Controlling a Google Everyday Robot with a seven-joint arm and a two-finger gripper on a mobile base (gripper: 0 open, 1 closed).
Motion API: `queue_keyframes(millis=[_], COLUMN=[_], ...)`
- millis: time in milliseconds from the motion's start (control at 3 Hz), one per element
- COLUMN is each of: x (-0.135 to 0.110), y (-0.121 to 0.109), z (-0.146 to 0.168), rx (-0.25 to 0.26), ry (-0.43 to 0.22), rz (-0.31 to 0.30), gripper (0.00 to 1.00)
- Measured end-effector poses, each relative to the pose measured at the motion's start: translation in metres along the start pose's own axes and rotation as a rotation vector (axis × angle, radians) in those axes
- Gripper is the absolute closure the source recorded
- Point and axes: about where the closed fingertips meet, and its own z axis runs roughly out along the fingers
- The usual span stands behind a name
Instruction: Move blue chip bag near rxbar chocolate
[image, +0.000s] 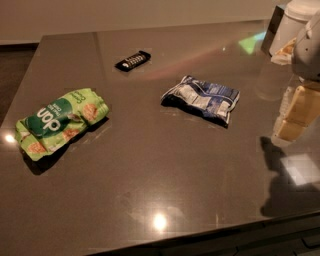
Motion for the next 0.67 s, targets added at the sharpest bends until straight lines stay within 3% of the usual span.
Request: queue_keyframes(millis=[667], x=[-0.0067], y=[-0.0075], z=[0.0013], rx=[0.008], ry=[-0.029], rz=[-0.002], gripper=[0.00])
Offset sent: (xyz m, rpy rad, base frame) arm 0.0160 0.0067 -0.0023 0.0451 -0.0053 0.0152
